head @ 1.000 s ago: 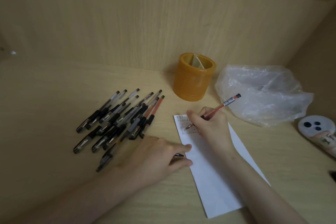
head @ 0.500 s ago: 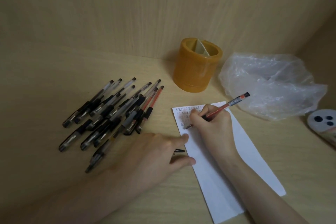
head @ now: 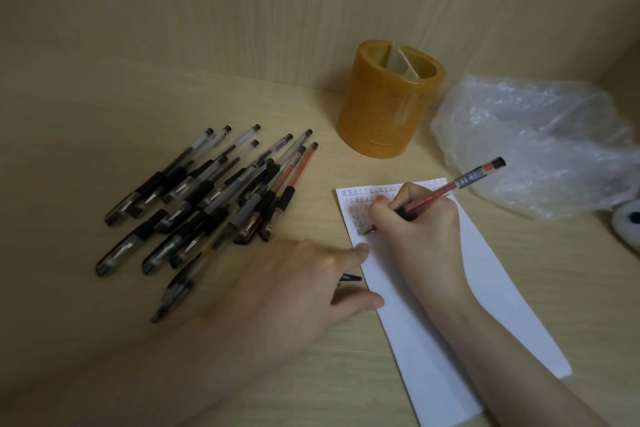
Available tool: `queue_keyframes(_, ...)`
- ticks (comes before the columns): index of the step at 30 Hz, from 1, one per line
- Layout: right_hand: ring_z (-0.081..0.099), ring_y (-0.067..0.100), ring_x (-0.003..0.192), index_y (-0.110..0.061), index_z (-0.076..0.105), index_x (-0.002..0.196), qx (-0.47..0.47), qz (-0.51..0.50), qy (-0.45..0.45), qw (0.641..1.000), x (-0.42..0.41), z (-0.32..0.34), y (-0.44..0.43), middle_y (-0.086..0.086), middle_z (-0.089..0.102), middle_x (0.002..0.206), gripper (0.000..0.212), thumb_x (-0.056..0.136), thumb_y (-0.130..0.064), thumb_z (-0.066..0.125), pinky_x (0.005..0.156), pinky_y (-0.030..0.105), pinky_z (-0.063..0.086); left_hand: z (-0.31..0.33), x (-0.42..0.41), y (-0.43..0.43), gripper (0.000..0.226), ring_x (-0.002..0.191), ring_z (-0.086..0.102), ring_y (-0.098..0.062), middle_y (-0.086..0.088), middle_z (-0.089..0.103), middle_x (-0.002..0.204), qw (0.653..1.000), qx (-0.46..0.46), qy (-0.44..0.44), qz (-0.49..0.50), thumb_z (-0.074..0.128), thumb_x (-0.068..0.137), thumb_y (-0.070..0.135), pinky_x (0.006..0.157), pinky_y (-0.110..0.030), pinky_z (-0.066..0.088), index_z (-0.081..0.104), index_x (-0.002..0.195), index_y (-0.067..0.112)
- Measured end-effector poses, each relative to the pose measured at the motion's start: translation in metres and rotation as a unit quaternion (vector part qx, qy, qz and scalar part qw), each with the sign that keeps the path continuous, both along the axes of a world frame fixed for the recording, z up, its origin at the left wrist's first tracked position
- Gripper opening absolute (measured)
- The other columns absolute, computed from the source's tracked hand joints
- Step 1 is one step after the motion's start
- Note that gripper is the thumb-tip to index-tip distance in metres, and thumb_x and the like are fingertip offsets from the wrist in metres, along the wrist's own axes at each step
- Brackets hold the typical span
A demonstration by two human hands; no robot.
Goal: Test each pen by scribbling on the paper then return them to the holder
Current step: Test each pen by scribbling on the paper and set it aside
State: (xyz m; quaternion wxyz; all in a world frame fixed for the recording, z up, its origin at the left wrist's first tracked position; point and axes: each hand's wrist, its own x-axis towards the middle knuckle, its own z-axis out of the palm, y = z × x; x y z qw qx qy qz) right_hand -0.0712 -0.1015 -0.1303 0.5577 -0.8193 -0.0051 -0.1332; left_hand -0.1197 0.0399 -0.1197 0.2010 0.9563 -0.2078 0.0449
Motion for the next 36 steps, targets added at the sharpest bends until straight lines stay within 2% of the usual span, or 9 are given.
queue_keyframes(2, 0.03, 0.006, 0.042, -0.011, 0.041, 0.051, -0.006, 0.001, -0.001, 1.0, 0.0008, -0.0004, 0.0001, -0.011, 0.032, 0.041, 0.035, 0.079, -0.004, 0.061, 0.043, 0.013, 0.026, 0.0005, -0.0006, -0.0003, 0.061, 0.085, 0.056, -0.004, 0.025, 0.047, 0.076, 1.0, 0.0, -0.002, -0.001, 0.038, 0.079, 0.071, 0.05, -0.009, 0.026, 0.035, 0.134, 0.046)
queue_keyframes(6, 0.031, 0.006, 0.043, -0.01, 0.042, 0.052, -0.003, 0.007, -0.003, 1.0, 0.0008, -0.0013, 0.0, -0.009, 0.035, 0.043, 0.035, 0.08, -0.005, 0.062, 0.045, 0.014, 0.028, -0.0003, -0.0011, -0.0007, 0.062, 0.089, 0.056, -0.004, 0.027, 0.047, 0.077, 1.0, 0.0, -0.001, -0.001, 0.036, 0.078, 0.073, 0.052, -0.009, 0.028, 0.034, 0.134, 0.047)
queue_keyframes(11, 0.03, 0.006, 0.042, -0.012, 0.04, 0.051, -0.017, 0.006, -0.007, 1.0, 0.001, -0.0018, 0.0007, -0.01, 0.034, 0.041, 0.037, 0.08, -0.006, 0.062, 0.044, 0.014, 0.027, -0.0032, 0.0004, -0.0008, 0.062, 0.093, 0.058, -0.006, 0.012, 0.063, 0.089, 1.0, -0.009, 0.0, 0.007, 0.038, 0.077, 0.073, 0.054, -0.009, 0.03, 0.036, 0.133, 0.048)
queue_keyframes(15, 0.032, 0.007, 0.041, -0.014, 0.038, 0.051, -0.024, 0.001, -0.015, 1.0, 0.0016, -0.0021, 0.0006, -0.011, 0.033, 0.039, 0.038, 0.08, -0.004, 0.061, 0.044, 0.012, 0.026, -0.0017, -0.0002, -0.0012, 0.062, 0.09, 0.058, -0.003, 0.019, 0.058, 0.084, 1.0, -0.005, 0.005, 0.005, 0.037, 0.076, 0.074, 0.052, -0.007, 0.028, 0.035, 0.133, 0.049)
queue_keyframes(19, 0.031, 0.006, 0.043, -0.012, 0.04, 0.052, -0.012, 0.0, -0.012, 1.0, 0.0012, -0.0018, -0.0004, -0.012, 0.034, 0.041, 0.035, 0.079, -0.004, 0.061, 0.045, 0.012, 0.026, -0.0006, 0.0004, -0.0012, 0.061, 0.09, 0.056, 0.0, 0.021, 0.059, 0.088, 1.0, 0.003, 0.006, 0.006, 0.036, 0.077, 0.074, 0.052, -0.006, 0.028, 0.033, 0.133, 0.05)
queue_keyframes(22, 0.03, 0.006, 0.043, -0.011, 0.041, 0.053, -0.003, 0.005, -0.005, 1.0, 0.0014, -0.0016, -0.0009, -0.012, 0.033, 0.042, 0.034, 0.08, -0.004, 0.061, 0.045, 0.013, 0.026, 0.0011, 0.0005, -0.0018, 0.062, 0.081, 0.054, 0.002, 0.027, 0.049, 0.077, 1.0, 0.006, 0.004, 0.0, 0.035, 0.077, 0.074, 0.051, -0.006, 0.028, 0.033, 0.134, 0.05)
queue_keyframes(25, 0.029, 0.006, 0.043, -0.013, 0.038, 0.052, -0.015, 0.011, -0.007, 1.0, 0.0011, -0.0012, -0.0005, -0.011, 0.032, 0.04, 0.037, 0.078, -0.003, 0.062, 0.044, 0.013, 0.026, 0.0014, -0.0002, -0.0021, 0.062, 0.075, 0.051, 0.001, 0.017, 0.047, 0.064, 1.0, 0.015, 0.004, 0.004, 0.033, 0.077, 0.074, 0.05, -0.007, 0.027, 0.031, 0.134, 0.05)
queue_keyframes(32, 0.029, 0.006, 0.043, -0.013, 0.037, 0.051, -0.011, 0.014, -0.006, 1.0, 0.0006, -0.0005, -0.0008, -0.011, 0.031, 0.041, 0.037, 0.075, 0.0, 0.061, 0.044, 0.012, 0.025, 0.0011, 0.0, -0.0012, 0.062, 0.088, 0.057, 0.0, 0.026, 0.048, 0.078, 1.0, 0.007, 0.014, 0.003, 0.035, 0.077, 0.074, 0.053, -0.006, 0.027, 0.032, 0.134, 0.05)
queue_keyframes(36, 0.03, 0.006, 0.043, -0.014, 0.036, 0.051, -0.011, 0.011, -0.01, 1.0, 0.0004, -0.0012, -0.0012, -0.011, 0.032, 0.041, 0.038, 0.076, -0.001, 0.061, 0.044, 0.012, 0.026, -0.0005, -0.0002, -0.0008, 0.063, 0.087, 0.058, 0.0, 0.023, 0.053, 0.081, 1.0, 0.005, 0.003, 0.0, 0.034, 0.076, 0.074, 0.06, -0.013, 0.037, 0.032, 0.134, 0.05)
